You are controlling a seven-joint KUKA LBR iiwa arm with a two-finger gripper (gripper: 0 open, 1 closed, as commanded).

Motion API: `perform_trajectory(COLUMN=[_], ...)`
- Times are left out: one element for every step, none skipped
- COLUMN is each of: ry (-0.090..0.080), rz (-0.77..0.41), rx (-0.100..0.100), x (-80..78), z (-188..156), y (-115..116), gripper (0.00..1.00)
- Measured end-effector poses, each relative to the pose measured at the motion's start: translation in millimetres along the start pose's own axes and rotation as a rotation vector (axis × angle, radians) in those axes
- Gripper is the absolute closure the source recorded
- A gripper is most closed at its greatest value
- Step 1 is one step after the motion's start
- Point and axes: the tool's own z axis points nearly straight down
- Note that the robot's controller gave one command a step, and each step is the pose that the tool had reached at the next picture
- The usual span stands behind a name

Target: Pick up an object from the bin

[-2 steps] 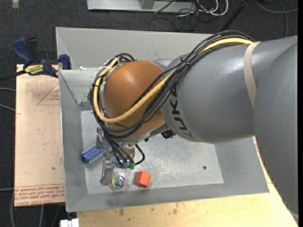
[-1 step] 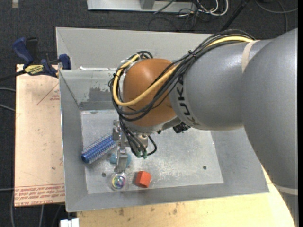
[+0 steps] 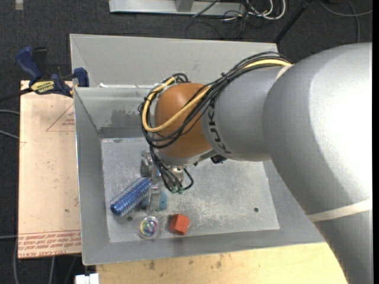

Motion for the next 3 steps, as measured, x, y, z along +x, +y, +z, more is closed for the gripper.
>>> perform_trajectory(ry=[0.003, -0.006, -0.007], rz=[-0.002, -0.033, -0.019], rx=[-0.001, -0.003, -0.003], x=[1.8, -6.9, -17.9], z=[-2, -120, -217], y=[2, 13, 9], gripper=[1.0, 1.0, 1.0])
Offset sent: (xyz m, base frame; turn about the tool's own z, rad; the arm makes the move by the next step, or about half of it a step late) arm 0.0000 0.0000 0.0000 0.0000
